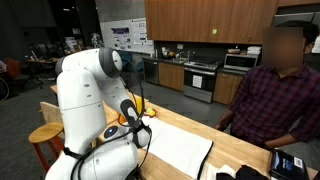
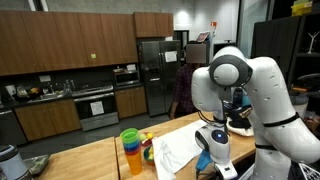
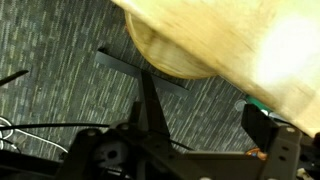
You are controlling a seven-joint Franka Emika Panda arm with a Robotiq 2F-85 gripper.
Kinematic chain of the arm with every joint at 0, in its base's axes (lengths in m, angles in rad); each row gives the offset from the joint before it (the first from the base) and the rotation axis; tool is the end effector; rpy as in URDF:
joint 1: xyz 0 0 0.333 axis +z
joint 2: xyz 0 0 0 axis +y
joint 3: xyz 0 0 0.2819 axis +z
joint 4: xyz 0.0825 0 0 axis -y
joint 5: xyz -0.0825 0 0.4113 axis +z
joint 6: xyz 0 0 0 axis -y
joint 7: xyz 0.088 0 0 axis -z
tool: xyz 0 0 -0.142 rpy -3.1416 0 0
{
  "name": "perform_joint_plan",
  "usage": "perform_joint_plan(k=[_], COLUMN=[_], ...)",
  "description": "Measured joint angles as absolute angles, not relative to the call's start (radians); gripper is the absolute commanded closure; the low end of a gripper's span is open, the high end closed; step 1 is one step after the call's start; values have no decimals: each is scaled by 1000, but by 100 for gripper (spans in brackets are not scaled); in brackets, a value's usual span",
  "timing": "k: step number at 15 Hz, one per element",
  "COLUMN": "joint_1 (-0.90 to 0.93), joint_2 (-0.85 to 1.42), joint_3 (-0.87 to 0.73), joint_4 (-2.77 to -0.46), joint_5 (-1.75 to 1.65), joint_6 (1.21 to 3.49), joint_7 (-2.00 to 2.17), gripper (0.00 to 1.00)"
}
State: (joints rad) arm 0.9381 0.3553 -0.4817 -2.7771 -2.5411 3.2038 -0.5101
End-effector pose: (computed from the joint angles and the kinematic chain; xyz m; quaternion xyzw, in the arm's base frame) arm 0.1704 0.0946 0.0234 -0.1946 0.9788 -0.0614 0.0157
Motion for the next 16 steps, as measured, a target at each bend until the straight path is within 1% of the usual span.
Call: perform_joint_plan(k=[2, 3, 6, 8, 16], joint_1=[972, 1016, 1212, 1312, 1333], joint_2=[412, 439, 489, 510, 520], joint_3=[-510, -553, -718, -778, -788], joint_4=[-2776, -2775, -2784, -2785, -2784], joint_5=[-2505, -2499, -2484, -2484, -2484], joint_6=[3175, 3166, 3201, 3220, 3225], joint_7=[-494, -480, -422, -380, -365], gripper=[0, 0, 0, 0, 0])
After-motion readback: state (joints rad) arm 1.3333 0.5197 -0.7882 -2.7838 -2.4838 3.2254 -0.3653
